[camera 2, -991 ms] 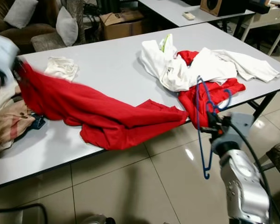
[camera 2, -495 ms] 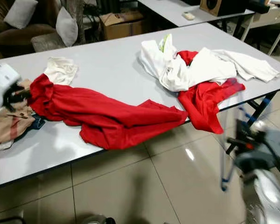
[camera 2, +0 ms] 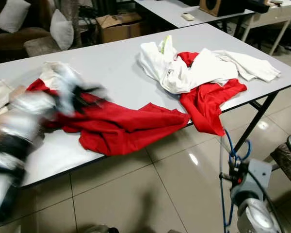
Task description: Hang hanger
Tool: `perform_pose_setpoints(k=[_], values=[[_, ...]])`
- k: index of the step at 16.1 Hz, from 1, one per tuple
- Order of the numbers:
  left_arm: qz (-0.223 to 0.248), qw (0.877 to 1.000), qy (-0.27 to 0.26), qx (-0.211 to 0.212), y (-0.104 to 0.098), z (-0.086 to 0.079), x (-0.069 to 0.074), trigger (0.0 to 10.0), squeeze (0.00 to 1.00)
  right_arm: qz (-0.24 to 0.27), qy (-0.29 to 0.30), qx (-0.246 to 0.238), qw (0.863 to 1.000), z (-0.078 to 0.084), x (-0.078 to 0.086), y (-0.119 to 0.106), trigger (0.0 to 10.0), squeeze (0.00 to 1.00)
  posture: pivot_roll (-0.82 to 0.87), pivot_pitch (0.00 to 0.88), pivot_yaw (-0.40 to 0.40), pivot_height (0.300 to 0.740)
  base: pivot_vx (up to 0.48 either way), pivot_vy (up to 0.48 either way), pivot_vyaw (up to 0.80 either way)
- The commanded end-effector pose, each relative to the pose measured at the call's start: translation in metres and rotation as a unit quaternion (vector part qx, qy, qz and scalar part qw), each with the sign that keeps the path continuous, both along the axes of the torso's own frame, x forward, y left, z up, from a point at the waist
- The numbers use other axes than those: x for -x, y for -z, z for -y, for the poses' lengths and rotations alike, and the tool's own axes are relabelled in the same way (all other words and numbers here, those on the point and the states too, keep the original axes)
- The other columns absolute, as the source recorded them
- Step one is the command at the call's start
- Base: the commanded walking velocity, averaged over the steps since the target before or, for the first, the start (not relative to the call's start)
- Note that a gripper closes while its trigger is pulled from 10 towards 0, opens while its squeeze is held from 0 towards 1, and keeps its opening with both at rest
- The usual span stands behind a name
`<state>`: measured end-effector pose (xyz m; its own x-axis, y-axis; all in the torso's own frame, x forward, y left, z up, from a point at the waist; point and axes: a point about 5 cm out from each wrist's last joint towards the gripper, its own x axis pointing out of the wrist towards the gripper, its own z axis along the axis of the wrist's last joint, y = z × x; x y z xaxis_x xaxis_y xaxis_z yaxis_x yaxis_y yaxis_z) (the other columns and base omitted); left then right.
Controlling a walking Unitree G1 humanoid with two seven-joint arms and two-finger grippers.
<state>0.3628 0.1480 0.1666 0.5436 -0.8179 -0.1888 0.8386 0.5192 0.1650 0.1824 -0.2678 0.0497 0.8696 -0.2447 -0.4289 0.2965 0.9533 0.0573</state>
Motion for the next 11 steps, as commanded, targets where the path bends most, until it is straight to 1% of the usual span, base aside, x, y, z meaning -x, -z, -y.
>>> perform_pose_setpoints(k=[1,2,3,5,6,7,8,9,10,11], values=[[0.016,0.999,0.016,-0.023,0.0,0.021,0.002,10.0,0.0,-0.025,-0.018,-0.01,0.999,-0.009,-0.002,0.009,10.0,0.0,-0.17,0.014,0.094,0.74,0.0,0.0,0.0],[0.012,0.999,0.018,-0.039,0.012,0.037,0.006,10.0,0.0,-0.049,-0.026,-0.017,0.998,-0.012,0.0,0.019,10.0,0.0,-0.18,0.015,0.096,0.74,0.0,0.0,0.0],[0.018,0.998,0.015,-0.054,0.018,0.045,0.008,10.0,0.0,-0.062,-0.014,-0.022,0.998,-0.011,0.001,0.025,10.0,0.0,-0.18,0.015,0.094,0.74,0.0,0.0,0.0],[0.035,0.996,0.0,-0.083,0.024,0.055,0.006,10.0,0.0,-0.077,-0.012,-0.022,0.997,-0.012,0.001,0.031,10.0,0.0,-0.17,0.016,0.084,0.74,0.0,0.0,0.0],[0.042,0.994,-0.005,-0.102,0.027,0.057,0.006,9.4,0.0,-0.082,-0.018,-0.02,0.996,-0.014,0.0,0.032,10.0,0.0,-0.17,0.016,0.082,0.74,0.0,0.0,0.0],[0.048,0.992,-0.003,-0.12,0.029,0.057,0.007,4.3,0.0,-0.082,-0.023,-0.02,0.996,-0.015,-0.001,0.033,10.0,0.0,-0.17,0.016,0.082,0.74,0.0,0.0,0.0],[0.049,0.991,-0.001,-0.126,0.031,0.056,0.007,3.6,0.0,-0.081,-0.026,-0.02,0.996,-0.015,-0.002,0.032,10.0,0.0,-0.17,0.014,0.081,0.74,0.0,0.0,0.0],[0.048,0.988,0.007,-0.149,0.037,0.055,0.009,1.5,0.0,-0.079,-0.032,-0.018,0.996,-0.018,-0.007,0.032,10.0,0.0,-0.16,0.009,0.083,0.74,0.0,0.0,0.0],[0.053,0.985,0.008,-0.163,0.04,0.054,0.009,0.9,0.0,-0.076,-0.038,-0.015,0.996,-0.019,-0.009,0.031,10.0,0.0,-0.16,0.009,0.085,0.74,0.0,0.0,0.0],[0.059,0.981,0.008,-0.184,0.042,0.052,0.009,0.0,0.0,-0.071,-0.043,-0.014,0.996,-0.021,-0.013,0.03,10.0,0.0,-0.16,0.009,0.088,0.74,0.0,0.0,0.0]])
